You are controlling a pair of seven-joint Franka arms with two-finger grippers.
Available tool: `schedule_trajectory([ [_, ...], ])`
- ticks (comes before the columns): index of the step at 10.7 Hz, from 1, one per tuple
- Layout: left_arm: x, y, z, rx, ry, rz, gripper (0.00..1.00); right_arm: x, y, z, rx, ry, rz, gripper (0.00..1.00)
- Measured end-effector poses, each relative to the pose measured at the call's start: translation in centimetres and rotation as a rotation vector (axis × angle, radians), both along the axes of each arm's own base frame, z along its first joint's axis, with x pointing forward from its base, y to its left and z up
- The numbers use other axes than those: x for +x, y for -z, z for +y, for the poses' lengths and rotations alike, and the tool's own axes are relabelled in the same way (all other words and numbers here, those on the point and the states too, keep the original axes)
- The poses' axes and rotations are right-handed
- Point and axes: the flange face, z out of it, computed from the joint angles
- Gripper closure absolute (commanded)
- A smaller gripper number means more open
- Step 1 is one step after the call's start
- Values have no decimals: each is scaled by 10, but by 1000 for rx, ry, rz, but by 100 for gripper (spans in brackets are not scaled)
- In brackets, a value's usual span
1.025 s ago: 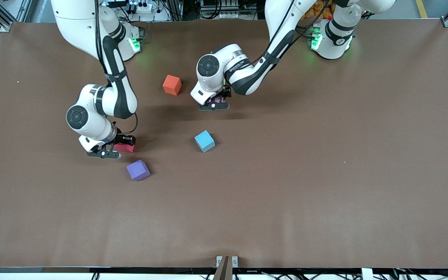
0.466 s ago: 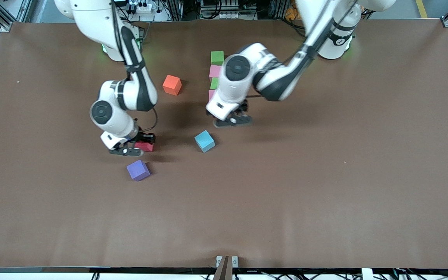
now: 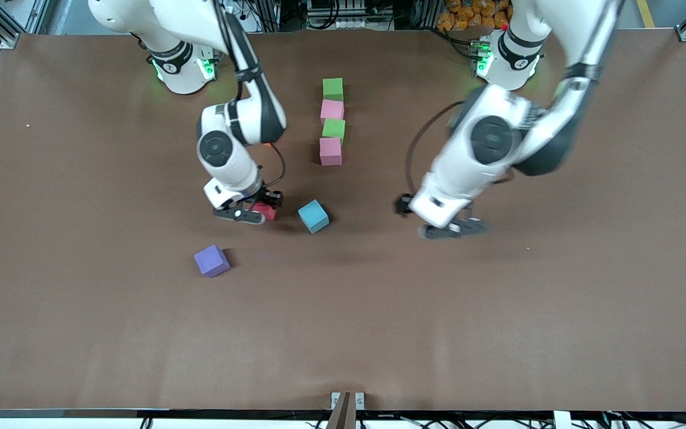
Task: Arrange blocks into number 1
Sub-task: 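Place the red cube with the right gripper while the left gripper retracts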
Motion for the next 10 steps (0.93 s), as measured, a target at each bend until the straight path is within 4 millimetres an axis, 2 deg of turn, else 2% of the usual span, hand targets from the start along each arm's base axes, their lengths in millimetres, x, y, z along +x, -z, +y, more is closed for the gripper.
schedule_trajectory([
  [2, 16, -10, 52, 30, 5, 0, 0, -28, -3, 42, -3, 23, 20, 96],
  [4, 22, -25, 92, 53, 12, 7, 0, -63, -4, 84, -7, 19, 21, 96],
  [5, 23, -37, 113, 62, 20, 4, 0, -74, -7, 101, -2, 14, 14, 96],
  [8, 25, -77, 184, 78, 69, -31, 0, -83, -13, 123, 8, -16, -4, 96],
  [10, 23, -94, 214, 92, 78, -50, 0, -89, -4, 140, -11, -29, -20, 96],
])
